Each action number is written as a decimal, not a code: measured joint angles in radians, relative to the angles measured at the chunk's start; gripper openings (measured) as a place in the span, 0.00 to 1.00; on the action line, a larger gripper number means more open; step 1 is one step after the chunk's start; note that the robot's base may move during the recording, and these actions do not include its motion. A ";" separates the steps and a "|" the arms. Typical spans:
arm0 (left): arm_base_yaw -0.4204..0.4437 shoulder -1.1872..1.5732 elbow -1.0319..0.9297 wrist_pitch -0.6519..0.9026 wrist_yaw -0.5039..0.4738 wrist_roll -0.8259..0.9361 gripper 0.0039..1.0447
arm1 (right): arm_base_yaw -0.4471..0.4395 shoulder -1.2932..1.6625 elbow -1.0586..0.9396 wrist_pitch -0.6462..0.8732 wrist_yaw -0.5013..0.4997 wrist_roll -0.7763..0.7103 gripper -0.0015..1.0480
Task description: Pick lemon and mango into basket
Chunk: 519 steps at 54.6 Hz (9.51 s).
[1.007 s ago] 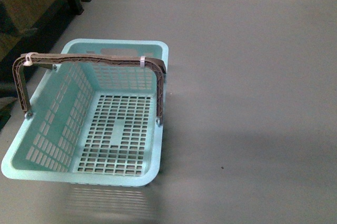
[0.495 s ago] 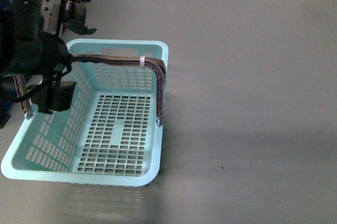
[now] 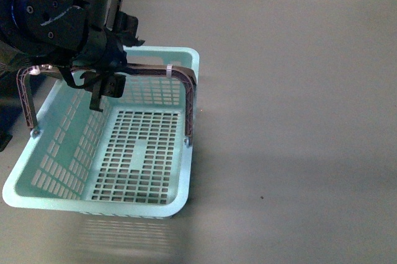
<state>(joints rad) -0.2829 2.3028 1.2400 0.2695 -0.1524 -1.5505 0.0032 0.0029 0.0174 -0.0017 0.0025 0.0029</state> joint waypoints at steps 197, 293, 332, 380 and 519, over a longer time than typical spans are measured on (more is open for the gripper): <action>0.045 -1.163 -0.436 -0.298 0.119 0.046 0.05 | 0.000 0.000 0.000 0.000 0.000 0.000 0.92; 0.042 -1.171 -0.430 -0.300 0.122 0.043 0.04 | 0.000 0.000 0.000 0.000 -0.002 0.000 0.92; 0.042 -1.171 -0.430 -0.301 0.119 0.047 0.04 | 0.000 -0.001 0.000 0.000 -0.002 0.000 0.92; 0.042 -1.170 -0.430 -0.301 0.119 0.046 0.04 | 0.000 0.000 0.000 0.001 0.000 0.000 0.92; -0.065 -0.881 -0.180 -0.350 0.230 0.517 0.04 | -0.002 0.000 0.000 0.000 -0.003 0.000 0.92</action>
<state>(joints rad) -0.3481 1.4220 1.0595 -0.0803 0.0776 -1.0336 0.0013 0.0032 0.0174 -0.0013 -0.0010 0.0029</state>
